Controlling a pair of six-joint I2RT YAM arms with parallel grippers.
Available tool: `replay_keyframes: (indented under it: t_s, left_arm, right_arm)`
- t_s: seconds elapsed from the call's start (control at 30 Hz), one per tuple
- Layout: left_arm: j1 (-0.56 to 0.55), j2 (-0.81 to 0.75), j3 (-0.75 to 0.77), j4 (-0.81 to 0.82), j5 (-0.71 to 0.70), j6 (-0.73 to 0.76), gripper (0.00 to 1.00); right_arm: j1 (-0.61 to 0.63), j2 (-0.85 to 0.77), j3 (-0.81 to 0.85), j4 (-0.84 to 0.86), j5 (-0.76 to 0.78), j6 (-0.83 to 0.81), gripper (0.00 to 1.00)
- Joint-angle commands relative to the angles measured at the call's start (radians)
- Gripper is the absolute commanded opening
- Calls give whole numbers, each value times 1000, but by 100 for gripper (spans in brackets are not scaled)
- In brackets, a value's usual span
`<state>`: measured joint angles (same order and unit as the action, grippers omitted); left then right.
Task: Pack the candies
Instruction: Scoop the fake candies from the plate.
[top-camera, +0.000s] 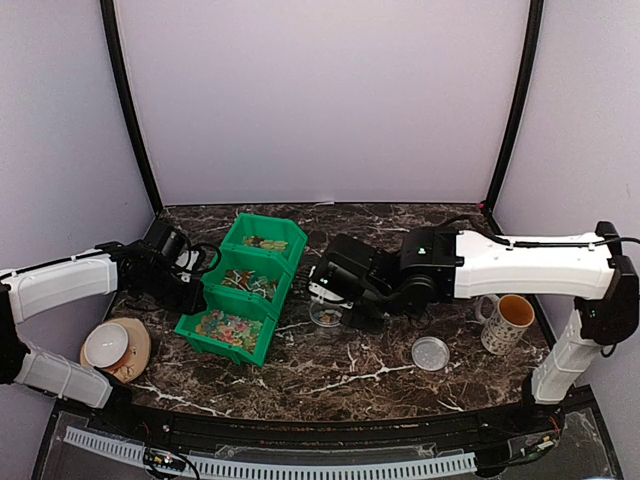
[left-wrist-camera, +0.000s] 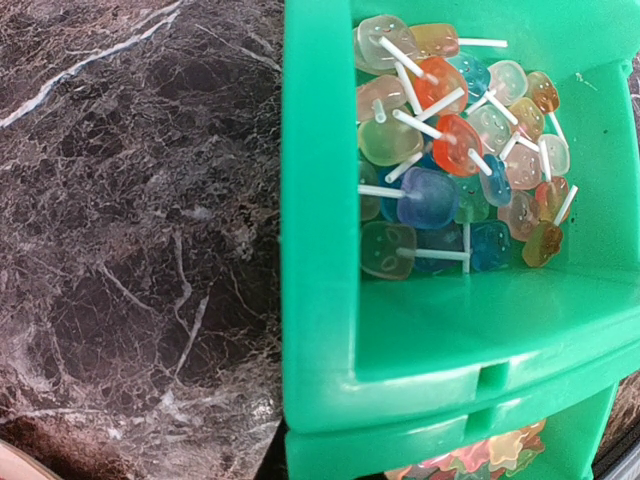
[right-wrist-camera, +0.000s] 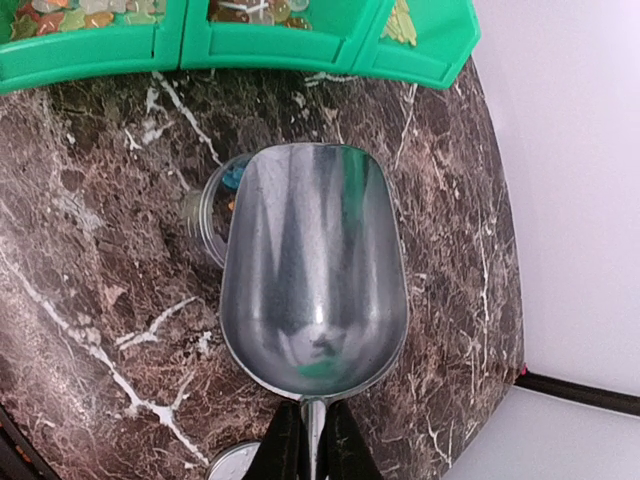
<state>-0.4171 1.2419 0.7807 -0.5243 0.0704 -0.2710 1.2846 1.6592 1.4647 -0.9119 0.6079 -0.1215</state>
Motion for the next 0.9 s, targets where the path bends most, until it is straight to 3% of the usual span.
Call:
replay_keyframes:
  t_s: [0.0, 0.4, 0.87]
  left_arm:
    - [5, -47, 22, 144, 52, -16, 0]
    - [5, -39, 23, 141, 47, -14, 0]
    - [5, -40, 28, 128, 14, -12, 0]
  right_arm:
    - [34, 43, 70, 90, 36, -86, 0]
    - [127, 179, 269, 138, 41, -258, 0]
    - [170, 454, 610, -48, -70, -342, 0]
